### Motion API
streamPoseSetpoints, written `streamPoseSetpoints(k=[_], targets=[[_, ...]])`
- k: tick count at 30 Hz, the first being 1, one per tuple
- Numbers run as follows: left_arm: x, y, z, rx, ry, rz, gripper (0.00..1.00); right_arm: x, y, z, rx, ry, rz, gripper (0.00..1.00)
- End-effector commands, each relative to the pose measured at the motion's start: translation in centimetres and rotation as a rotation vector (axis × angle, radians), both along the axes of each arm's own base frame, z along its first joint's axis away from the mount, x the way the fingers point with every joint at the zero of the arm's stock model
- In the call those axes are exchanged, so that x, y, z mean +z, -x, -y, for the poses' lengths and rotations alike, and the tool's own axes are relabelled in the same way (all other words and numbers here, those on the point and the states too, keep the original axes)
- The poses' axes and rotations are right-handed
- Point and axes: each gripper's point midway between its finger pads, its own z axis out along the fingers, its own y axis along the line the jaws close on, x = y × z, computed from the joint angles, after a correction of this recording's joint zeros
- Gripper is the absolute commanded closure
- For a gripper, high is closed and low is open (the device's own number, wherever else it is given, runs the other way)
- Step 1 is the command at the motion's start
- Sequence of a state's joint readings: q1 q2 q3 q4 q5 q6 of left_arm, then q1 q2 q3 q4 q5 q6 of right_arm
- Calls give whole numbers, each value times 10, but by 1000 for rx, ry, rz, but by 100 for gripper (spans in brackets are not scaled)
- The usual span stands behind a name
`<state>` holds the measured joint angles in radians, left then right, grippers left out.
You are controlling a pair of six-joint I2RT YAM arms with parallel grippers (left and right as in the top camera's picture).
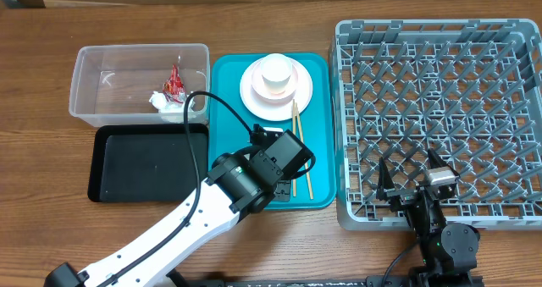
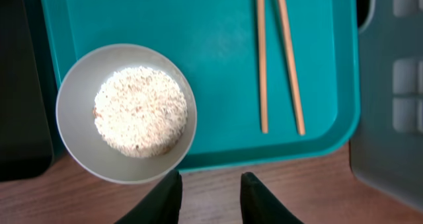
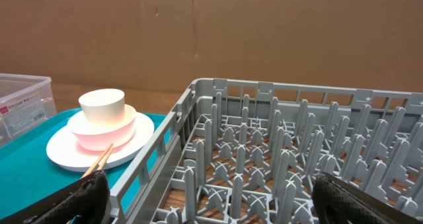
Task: Sort waste into correct bins and load items into the dishwasher
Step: 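Move the left gripper down to the rim of the white rice bowl, then close the left gripper on the rice bowl rim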
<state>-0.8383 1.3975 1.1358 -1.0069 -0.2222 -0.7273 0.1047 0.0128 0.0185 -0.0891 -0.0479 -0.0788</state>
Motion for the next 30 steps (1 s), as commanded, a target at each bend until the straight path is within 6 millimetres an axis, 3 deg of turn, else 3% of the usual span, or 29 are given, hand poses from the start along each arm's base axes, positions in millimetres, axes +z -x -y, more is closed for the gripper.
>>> streamPoseSetpoints(k=[1, 10, 15, 24, 30], targets=[[-6, -13, -2, 25, -55, 34, 64, -1, 0, 1, -7, 0, 5, 0], [-49, -20, 5, 22, -138, -38, 64, -1, 0, 1, -7, 0, 5, 0], [-65, -25, -2, 36, -207, -51, 68, -1, 0, 1, -7, 0, 5, 0], [-71, -31, -11, 77, -178, -97, 66, -1, 0, 1, -7, 0, 5, 0], [-72, -34, -11, 23, -161, -120, 71, -1, 0, 1, -7, 0, 5, 0]])
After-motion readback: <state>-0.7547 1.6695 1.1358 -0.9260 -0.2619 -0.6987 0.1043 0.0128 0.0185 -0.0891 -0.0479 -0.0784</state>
